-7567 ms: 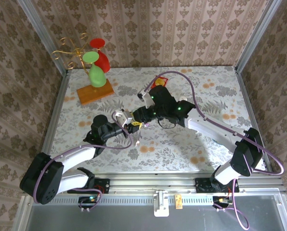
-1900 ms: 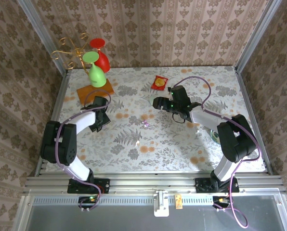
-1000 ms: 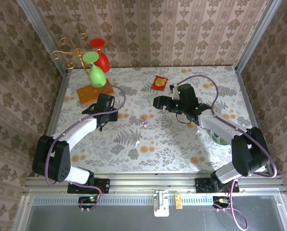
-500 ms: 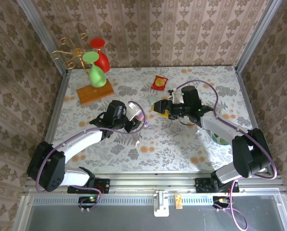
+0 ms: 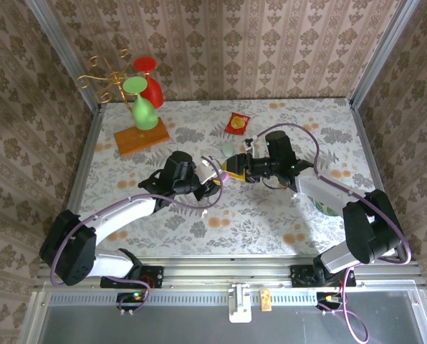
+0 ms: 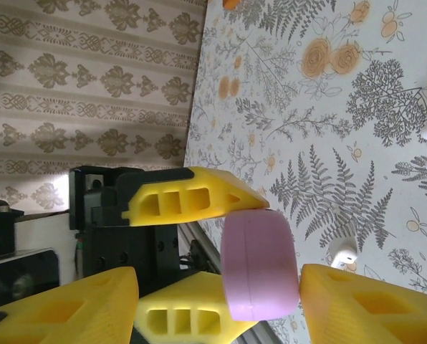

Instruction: Insert wireless bluetooth earbuds into charging case

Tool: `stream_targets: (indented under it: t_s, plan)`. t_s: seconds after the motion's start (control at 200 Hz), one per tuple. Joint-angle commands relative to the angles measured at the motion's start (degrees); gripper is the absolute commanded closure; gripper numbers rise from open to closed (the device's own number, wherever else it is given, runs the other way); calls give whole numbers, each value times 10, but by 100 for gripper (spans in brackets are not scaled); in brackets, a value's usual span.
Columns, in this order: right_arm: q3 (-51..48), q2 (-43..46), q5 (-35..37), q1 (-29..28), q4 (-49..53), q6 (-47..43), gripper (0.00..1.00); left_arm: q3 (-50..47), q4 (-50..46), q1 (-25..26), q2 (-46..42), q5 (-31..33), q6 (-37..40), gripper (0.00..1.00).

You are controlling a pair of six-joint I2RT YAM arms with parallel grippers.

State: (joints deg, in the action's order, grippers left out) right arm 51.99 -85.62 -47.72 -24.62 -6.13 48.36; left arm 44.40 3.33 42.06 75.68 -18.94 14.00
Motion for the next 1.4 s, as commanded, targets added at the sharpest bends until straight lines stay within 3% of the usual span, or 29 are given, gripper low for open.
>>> stream_targets:
  t_s: [0.0,0.1,0.34,0.425,0.58,0.625,0.875,1.01,1.175,1.395]
  plan:
    - [-14,-1,-16,-10,-13,12,44,11,30,11,-12,-15,11,77]
    - [-25,7,-15,-11,-23,23,56,7,36,15,-15,-12,11,77]
    - [-39,30,-8,-10,-19,27,72,-4,58,20,-28,-9,4,76]
    - [-45,44,-6,-6,-30,43,75,-13,80,21,-32,5,-1,63]
    - [-77,55,-27,15,-138,138,79,-50,168,21,-49,23,-19,22]
    - [-89,55,-36,21,-184,177,80,-65,206,21,-56,26,-28,17]
    - [-134,44,-75,42,-426,406,88,-165,437,8,-78,10,-63,13]
    - [-159,27,-63,42,-585,522,90,-192,554,-1,-52,-14,-85,14]
    - [-177,41,-40,39,-600,539,95,-179,610,-5,-24,-45,-114,14]
    - [-175,55,-36,27,-617,546,96,-156,691,-17,34,-87,-166,20]
